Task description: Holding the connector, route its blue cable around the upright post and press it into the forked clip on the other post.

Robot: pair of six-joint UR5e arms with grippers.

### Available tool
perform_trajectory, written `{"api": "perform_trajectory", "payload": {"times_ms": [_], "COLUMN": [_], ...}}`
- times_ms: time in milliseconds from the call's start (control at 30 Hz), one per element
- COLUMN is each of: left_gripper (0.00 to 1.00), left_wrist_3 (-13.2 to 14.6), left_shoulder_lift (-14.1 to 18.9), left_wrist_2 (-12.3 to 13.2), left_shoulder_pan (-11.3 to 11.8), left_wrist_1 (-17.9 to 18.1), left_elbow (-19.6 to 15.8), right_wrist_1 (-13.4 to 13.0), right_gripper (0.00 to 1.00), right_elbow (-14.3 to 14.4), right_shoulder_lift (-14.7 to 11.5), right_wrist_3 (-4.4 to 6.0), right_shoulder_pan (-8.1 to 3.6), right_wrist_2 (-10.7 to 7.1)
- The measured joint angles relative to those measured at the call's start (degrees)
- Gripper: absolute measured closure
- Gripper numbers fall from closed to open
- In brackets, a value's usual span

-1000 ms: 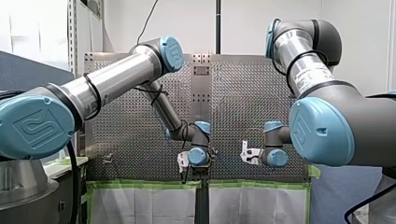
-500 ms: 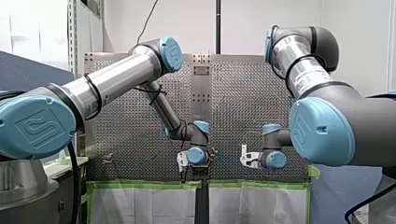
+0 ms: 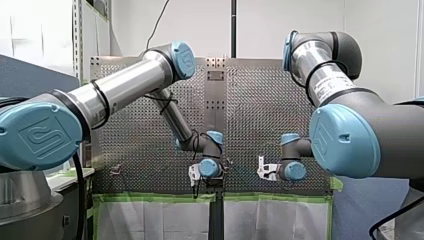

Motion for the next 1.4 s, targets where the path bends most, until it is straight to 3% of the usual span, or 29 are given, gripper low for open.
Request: {"api": "perform_trajectory", "payload": {"times_ms": [433,800,933,1033,1400], "left_gripper": [0.8,0.8,0.78,0.69,0.67], "left_wrist_3": [-0.5,-1.6,-1.9,-2.3,-7.9], "left_shoulder_lift": [-1.1,-1.1,-1.1,-1.1,-1.1], "left_wrist_2": [1.2,2.6,3.3,4.1,7.8], "left_shoulder_pan": [0.5,1.4,1.7,1.9,2.6], "left_wrist_1": [-2.2,-2.1,-2.2,-2.2,-1.9], "left_elbow": [4.0,4.6,4.9,5.4,7.0], "right_wrist_1": [0.3,1.7,2.4,2.7,2.8], "right_gripper": [1.0,1.0,1.0,1.0,1.0], "right_elbow": [-1.7,-4.7,-6.0,-6.8,-7.7], "right_shoulder_lift": [0.0,0.2,0.2,0.2,0.3], "right_wrist_3": [0.15,0.12,0.19,0.26,-0.12], "right_shoulder_pan": [-0.1,-0.28,-0.29,-0.29,-0.85], "right_wrist_2": [0.82,2.65,2.76,2.77,3.35]}}
